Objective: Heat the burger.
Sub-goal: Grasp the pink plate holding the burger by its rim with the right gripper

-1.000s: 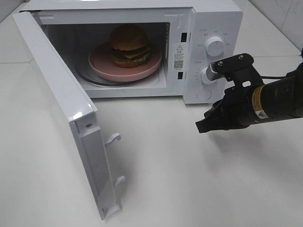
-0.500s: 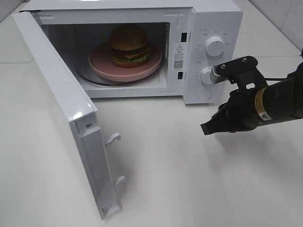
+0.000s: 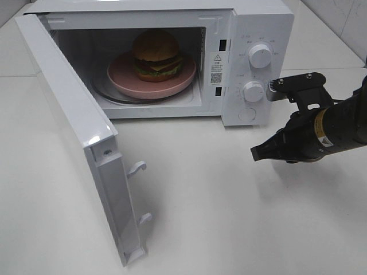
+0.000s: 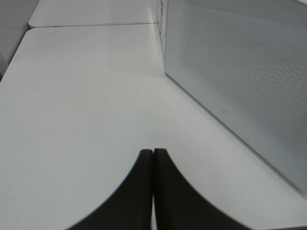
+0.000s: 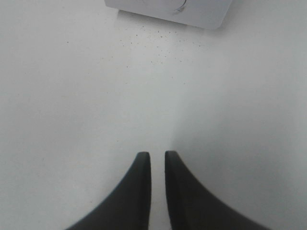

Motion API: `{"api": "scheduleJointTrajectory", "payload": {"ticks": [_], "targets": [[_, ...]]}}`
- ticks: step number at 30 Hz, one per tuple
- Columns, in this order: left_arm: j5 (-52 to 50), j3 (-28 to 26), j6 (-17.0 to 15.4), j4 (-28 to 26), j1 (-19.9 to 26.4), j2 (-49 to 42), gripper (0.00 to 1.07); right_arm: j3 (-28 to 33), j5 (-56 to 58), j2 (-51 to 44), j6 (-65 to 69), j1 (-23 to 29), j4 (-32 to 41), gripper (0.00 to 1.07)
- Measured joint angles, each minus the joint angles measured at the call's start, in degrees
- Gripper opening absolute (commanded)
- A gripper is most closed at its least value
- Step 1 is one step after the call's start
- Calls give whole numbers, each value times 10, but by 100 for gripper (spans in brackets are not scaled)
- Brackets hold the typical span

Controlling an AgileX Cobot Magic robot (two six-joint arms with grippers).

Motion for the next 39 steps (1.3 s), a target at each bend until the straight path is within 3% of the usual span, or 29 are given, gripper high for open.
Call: {"api": "scheduleJointTrajectory", "payload": {"ticks": [5,7,10,12,13,15,18,20,26,32,36,39], "targets": [[0,0,0,0,0,0,0,-3,23,-10,-57,0,71,12],[0,0,0,0,0,0,0,-21,94,-14,-184,0,200,11],[0,0,0,0,0,0,0,-30,113,-14,-234,0,248,11],[0,0,0,0,0,0,0,-72,191,-14,-465,0,449,12],[0,0,0,0,0,0,0,-72,191,-14,-465,0,449,12],[0,0,0,0,0,0,0,-104,260,-14,-633,0,589,12],[0,0,0,0,0,0,0,-116,287,-14,-684,0,631,12],[0,0,0,0,0,0,0,-155,374,-14,-822,0,752,12],[0,0,0,0,0,0,0,-191,417,-14,-886,0,809,13],[0,0,0,0,0,0,0,-250,426,-14,-936,18,819,26],[0,0,0,0,0,0,0,-295,419,10,-955,74,814,43],[0,0,0,0,0,0,0,-315,414,28,-957,96,812,46]]}}
